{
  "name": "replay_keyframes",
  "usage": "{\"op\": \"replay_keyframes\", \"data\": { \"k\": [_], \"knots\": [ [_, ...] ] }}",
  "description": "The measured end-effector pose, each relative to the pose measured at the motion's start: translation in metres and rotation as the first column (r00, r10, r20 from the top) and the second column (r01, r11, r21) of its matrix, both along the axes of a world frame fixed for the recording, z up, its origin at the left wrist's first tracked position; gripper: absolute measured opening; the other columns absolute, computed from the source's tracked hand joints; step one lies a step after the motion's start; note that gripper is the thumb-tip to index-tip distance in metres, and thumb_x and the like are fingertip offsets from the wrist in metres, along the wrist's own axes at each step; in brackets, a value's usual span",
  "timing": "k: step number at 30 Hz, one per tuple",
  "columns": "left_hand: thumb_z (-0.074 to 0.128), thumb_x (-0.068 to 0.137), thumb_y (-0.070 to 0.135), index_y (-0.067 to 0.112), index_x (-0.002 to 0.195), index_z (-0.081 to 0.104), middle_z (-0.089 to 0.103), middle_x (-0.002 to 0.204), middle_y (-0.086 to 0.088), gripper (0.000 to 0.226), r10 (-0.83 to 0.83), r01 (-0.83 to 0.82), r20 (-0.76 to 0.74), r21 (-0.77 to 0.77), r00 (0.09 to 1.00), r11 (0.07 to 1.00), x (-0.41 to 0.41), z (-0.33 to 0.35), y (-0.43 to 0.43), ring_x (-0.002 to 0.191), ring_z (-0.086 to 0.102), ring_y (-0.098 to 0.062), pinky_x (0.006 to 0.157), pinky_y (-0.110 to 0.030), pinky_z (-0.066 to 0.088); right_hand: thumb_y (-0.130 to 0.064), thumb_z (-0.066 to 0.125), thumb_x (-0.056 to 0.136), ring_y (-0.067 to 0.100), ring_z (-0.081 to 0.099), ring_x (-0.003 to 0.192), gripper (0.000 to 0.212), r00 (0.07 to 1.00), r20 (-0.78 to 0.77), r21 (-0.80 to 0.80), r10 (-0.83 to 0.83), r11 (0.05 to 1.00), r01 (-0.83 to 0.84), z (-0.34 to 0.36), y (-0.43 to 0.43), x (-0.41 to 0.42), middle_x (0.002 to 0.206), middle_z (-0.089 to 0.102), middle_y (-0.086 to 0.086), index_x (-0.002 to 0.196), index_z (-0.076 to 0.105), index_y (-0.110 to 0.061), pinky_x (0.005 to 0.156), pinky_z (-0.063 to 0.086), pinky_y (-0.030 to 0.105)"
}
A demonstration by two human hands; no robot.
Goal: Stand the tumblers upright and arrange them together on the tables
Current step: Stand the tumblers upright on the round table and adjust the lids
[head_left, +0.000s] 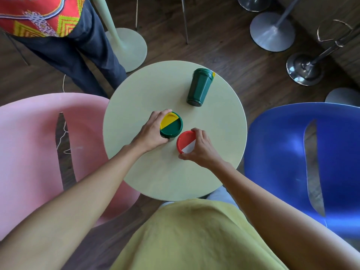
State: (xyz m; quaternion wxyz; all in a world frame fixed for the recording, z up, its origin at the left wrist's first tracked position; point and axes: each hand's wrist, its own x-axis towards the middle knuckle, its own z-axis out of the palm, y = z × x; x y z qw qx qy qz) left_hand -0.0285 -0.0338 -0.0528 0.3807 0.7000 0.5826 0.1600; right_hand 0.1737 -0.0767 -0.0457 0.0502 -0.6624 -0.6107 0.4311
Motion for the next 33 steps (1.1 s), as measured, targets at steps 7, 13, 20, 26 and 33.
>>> {"op": "replay_keyframes", "data": {
  "k": [7,13,20,26,33],
  "knots": [
    [0.083,0.068,0.016,0.029,0.146,0.033,0.037,0.142,-0.002,0.094,0.006,-0.007,0.008,0.030,1.000,1.000,0.002,-0.003,-0.002,0.129,0.045,-0.019,0.101,-0.031,0.043,-0.042,0.085,0.062,0.022,0.038,0.127,0.102,1.000,0.003,0.006,-0.004,1.000,0.004,0.001,-0.001,0.000,0.139,0.038,0.004,0.144,0.028,-0.018,0.093,0.044,0.033],
    [0.084,0.067,0.015,0.030,0.147,0.032,0.037,0.142,-0.002,0.096,0.000,0.000,-0.006,0.036,1.000,0.999,0.008,-0.005,0.000,0.129,0.046,-0.021,0.099,-0.032,0.045,-0.042,0.085,0.064,0.023,0.038,0.127,0.102,1.000,0.002,0.005,-0.003,1.000,0.003,0.002,-0.001,0.000,0.140,0.037,0.004,0.144,0.028,-0.018,0.091,0.043,0.031],
    [0.082,0.069,0.013,0.030,0.148,0.029,0.033,0.144,-0.004,0.096,-0.027,0.027,-0.009,0.034,1.000,0.999,0.008,-0.007,0.001,0.132,0.042,-0.022,0.103,-0.031,0.043,-0.042,0.085,0.063,0.023,0.038,0.128,0.102,1.000,-0.005,0.001,-0.007,1.000,0.007,0.002,-0.001,0.000,0.140,0.037,0.004,0.144,0.028,-0.018,0.092,0.043,0.032],
    [0.080,0.072,0.011,0.032,0.149,0.026,0.028,0.147,-0.005,0.096,-0.001,0.001,-0.006,-0.012,1.000,1.000,0.005,-0.007,-0.004,0.135,0.039,-0.023,0.106,-0.031,0.040,-0.044,0.084,0.064,0.024,0.037,0.126,0.101,1.000,-0.012,0.017,-0.019,1.000,0.019,0.001,-0.003,0.000,0.140,0.037,0.004,0.144,0.028,-0.019,0.091,0.042,0.032],
    [0.081,0.069,0.012,0.037,0.147,0.029,0.035,0.143,-0.003,0.097,0.046,-0.046,-0.016,-0.007,0.999,0.999,0.010,-0.008,-0.003,0.130,0.046,-0.024,0.102,-0.031,0.042,-0.042,0.085,0.064,0.025,0.038,0.127,0.100,0.999,-0.022,0.023,-0.023,0.999,0.024,0.002,-0.004,-0.001,0.140,0.037,0.005,0.144,0.028,-0.018,0.091,0.041,0.030]
  ]
}}
